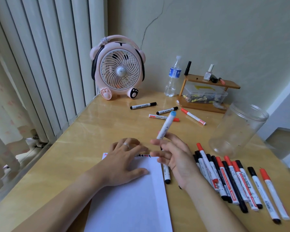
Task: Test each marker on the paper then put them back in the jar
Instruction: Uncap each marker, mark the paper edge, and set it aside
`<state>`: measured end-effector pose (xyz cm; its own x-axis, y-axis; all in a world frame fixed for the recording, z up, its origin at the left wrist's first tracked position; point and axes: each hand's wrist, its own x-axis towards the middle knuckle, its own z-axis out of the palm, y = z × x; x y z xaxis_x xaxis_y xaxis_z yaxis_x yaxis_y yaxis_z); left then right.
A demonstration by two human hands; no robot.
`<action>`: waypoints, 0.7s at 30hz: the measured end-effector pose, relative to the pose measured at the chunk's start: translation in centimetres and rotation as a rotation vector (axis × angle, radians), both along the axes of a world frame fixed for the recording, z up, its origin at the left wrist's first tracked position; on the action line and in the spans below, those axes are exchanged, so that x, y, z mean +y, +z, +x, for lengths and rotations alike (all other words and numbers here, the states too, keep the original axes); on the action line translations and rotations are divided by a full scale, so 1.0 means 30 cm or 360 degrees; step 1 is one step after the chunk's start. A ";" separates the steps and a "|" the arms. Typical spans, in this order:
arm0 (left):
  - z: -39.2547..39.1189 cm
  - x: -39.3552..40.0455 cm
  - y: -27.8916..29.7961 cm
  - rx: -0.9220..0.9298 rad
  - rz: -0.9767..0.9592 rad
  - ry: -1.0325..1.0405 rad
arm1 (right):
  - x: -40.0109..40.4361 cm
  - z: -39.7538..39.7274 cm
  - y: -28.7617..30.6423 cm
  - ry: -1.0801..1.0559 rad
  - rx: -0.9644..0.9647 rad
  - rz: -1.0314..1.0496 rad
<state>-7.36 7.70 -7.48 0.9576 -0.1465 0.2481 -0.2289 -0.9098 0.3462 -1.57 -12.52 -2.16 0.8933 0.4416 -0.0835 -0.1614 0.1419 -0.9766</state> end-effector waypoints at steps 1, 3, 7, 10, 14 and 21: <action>0.000 0.000 -0.001 0.0011 0.0002 -0.0005 | 0.006 0.001 -0.010 -0.0007 -0.0083 -0.0095; 0.000 0.002 -0.002 0.0023 0.0003 -0.0006 | 0.017 0.007 -0.024 -0.0082 -0.0232 -0.0227; -0.001 0.006 -0.003 0.0056 -0.0014 0.0002 | 0.020 0.005 -0.035 -0.0195 -0.0528 -0.0413; -0.002 0.009 0.002 0.0065 0.0003 -0.0001 | 0.017 0.000 -0.042 -0.0227 -0.0571 -0.0469; -0.002 0.009 0.006 0.0082 0.0044 0.0009 | 0.016 0.006 -0.059 -0.0389 -0.0535 -0.0618; -0.003 0.010 0.006 0.0091 0.0047 -0.0008 | 0.028 0.016 -0.089 -0.0527 -0.0749 -0.0951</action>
